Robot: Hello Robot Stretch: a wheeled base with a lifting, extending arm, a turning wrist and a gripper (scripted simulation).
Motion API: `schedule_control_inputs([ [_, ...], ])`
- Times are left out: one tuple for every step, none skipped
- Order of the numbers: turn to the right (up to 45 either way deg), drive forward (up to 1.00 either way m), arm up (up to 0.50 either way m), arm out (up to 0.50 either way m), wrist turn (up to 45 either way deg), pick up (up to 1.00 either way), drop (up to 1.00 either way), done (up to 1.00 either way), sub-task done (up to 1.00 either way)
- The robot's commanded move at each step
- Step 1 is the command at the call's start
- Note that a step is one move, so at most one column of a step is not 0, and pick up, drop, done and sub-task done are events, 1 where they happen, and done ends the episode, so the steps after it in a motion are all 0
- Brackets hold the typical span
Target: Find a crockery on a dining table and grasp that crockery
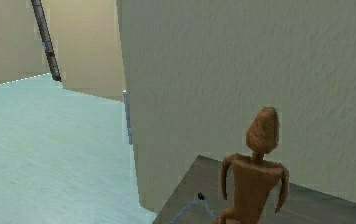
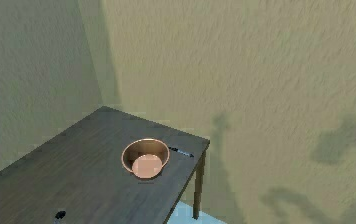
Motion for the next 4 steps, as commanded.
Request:
schedule_control_inputs([
  [0.0, 0.0, 0.38, 0.0, 0.0, 0.0, 0.0, 0.0, 0.0],
  [0.0, 0.0, 0.0, 0.24, 0.0, 0.0, 0.0, 0.0, 0.0],
  [0.0, 0.0, 0.0, 0.0, 45.0, 0.0, 0.0, 0.0, 0.0],
  [0.0, 0.0, 0.0, 0.0, 45.0, 0.0, 0.0, 0.0, 0.0],
])
